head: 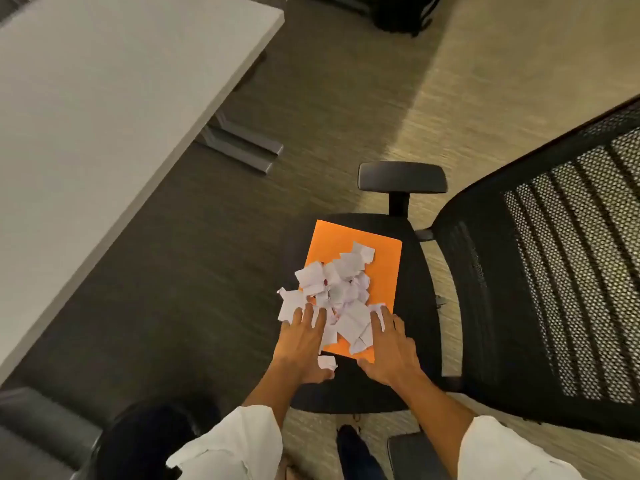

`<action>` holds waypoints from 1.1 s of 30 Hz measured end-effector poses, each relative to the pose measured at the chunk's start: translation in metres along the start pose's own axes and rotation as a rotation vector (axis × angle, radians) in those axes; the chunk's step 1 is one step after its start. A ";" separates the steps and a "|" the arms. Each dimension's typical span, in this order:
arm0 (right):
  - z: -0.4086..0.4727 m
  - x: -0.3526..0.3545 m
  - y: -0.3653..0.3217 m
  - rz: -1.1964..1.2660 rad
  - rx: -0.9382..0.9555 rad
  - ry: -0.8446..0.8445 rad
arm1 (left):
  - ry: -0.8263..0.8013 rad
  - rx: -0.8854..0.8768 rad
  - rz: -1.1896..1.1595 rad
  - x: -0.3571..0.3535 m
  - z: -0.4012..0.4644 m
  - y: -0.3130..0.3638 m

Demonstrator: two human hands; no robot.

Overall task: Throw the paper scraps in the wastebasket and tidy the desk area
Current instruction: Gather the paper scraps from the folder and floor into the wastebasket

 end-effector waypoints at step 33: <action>0.108 -0.101 0.014 0.323 -0.329 -0.002 | 0.054 -0.131 -0.181 -0.123 0.092 -0.011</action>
Point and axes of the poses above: each hand's wrist, its own z-axis towards the middle knuckle, its own x-axis out of the back of the hand, y = z × x, the point moved 9 cm from there along z, towards the middle knuckle, and after that the axes turned 13 degrees about -z, right-handed, at the moved point
